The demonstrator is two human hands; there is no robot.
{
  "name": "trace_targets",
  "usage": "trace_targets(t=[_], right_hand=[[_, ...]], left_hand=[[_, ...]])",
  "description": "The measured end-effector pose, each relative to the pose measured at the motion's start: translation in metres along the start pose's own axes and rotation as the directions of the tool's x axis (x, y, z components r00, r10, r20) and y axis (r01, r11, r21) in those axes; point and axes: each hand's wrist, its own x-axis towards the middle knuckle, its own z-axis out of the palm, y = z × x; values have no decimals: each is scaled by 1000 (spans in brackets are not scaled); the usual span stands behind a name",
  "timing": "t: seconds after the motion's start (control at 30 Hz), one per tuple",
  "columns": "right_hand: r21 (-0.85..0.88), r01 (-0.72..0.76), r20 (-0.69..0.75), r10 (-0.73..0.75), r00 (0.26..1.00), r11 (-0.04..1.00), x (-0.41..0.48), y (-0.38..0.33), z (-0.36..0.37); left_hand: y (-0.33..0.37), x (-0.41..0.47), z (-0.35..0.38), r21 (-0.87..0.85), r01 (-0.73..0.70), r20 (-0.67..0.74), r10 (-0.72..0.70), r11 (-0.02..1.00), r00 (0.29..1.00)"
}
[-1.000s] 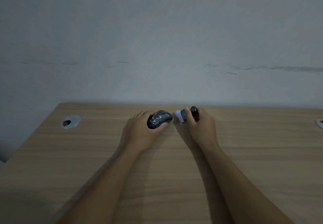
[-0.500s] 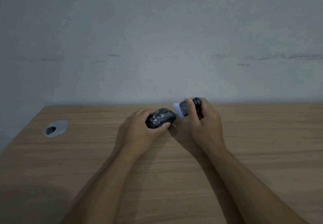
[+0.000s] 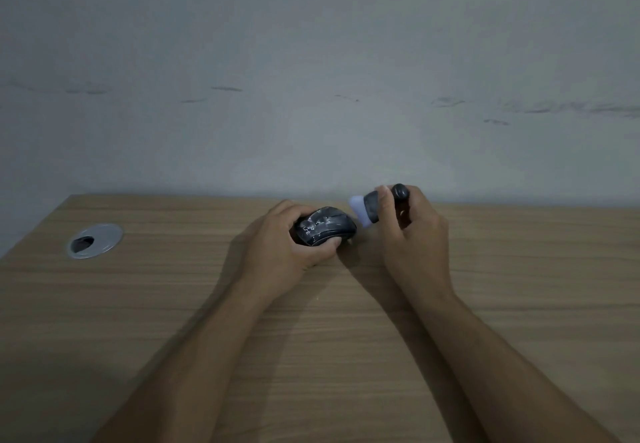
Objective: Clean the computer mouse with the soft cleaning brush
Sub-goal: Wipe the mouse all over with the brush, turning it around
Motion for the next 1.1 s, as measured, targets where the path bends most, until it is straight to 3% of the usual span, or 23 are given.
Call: trace_targets(t=[0.13, 0.3, 0.4, 0.5, 0.63, 0.73, 0.83, 0.93, 1.1], right_hand=[[37, 72, 75, -75, 994, 997, -6, -7, 1], [-96, -41, 81, 49, 996, 995, 1, 7, 3], [-22, -3, 12, 3, 1000, 1000, -1, -3, -1], [47, 79, 54, -82, 995, 996, -5, -11, 0], [-24, -22, 126, 25, 992, 999, -3, 2, 3], [-61, -73, 72, 77, 994, 995, 1, 3, -1], [62, 2, 18, -4, 1000, 998, -2, -12, -5], [124, 81, 79, -91, 993, 989, -9, -19, 0], [-22, -37, 122, 40, 992, 999, -5, 1, 2]], left_hand=[[3, -2, -4, -18, -8, 12, 8, 1000, 1000], [7, -5, -6, -39, -26, 24, 27, 999, 999], [8, -5, -6, -62, -19, 30, 21, 998, 999], [8, -4, -7, -61, -17, 30, 19, 998, 999], [10, -6, -9, -90, -9, 28, 11, 996, 1000], [9, -6, -7, -128, -3, 36, 8, 992, 999], [9, -5, -6, -107, -8, 25, 11, 994, 1000], [8, -4, -6, -48, -9, 19, 10, 999, 1000], [8, -7, -8, -61, -18, -4, 18, 998, 1000]])
